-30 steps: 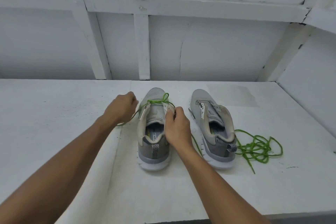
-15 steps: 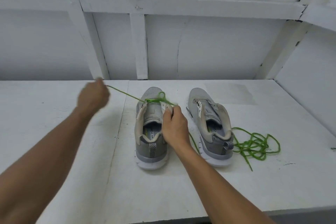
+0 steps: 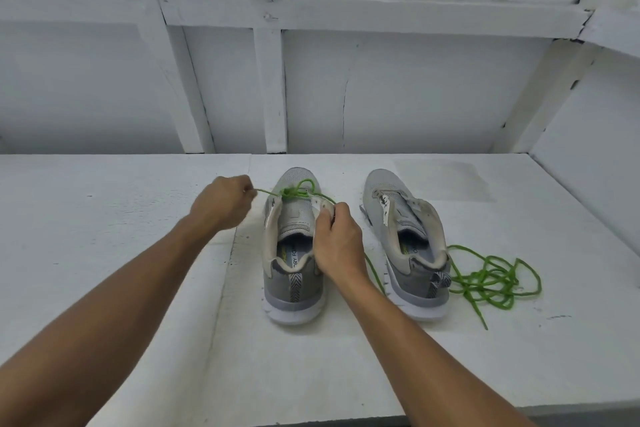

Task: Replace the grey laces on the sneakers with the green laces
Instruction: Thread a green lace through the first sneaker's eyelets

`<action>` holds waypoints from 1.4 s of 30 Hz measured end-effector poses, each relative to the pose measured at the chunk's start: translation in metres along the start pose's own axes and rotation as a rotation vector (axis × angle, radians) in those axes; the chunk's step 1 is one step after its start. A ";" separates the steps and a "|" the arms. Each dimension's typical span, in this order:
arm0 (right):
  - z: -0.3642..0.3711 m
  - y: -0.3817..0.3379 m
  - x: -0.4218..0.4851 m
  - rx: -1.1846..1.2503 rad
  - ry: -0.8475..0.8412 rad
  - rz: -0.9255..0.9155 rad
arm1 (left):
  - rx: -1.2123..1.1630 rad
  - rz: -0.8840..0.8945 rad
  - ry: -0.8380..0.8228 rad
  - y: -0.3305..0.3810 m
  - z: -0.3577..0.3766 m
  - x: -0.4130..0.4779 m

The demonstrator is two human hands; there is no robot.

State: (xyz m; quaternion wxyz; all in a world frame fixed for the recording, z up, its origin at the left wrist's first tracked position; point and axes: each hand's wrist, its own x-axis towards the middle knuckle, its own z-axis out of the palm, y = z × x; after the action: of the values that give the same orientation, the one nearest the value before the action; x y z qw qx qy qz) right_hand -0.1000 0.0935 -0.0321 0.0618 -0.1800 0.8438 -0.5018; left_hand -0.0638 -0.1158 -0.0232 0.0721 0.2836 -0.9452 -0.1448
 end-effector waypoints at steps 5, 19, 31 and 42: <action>-0.001 -0.001 0.002 -0.003 -0.011 0.017 | 0.043 -0.041 0.020 0.000 -0.016 0.009; 0.000 -0.003 0.000 -0.010 0.037 0.022 | -0.439 -0.012 -0.124 0.032 -0.001 -0.009; 0.002 -0.058 0.077 -0.747 -0.425 -0.277 | -0.641 -0.164 -0.231 0.036 -0.001 -0.010; 0.007 -0.049 0.088 -0.822 -0.371 -0.132 | -0.465 -0.101 -0.148 0.035 0.009 -0.009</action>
State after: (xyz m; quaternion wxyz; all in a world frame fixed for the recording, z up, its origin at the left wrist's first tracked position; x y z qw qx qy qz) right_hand -0.1676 0.0344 0.0139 0.1033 -0.3297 0.9344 -0.0871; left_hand -0.0767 -0.0811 -0.0217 0.0586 0.2949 -0.8738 -0.3822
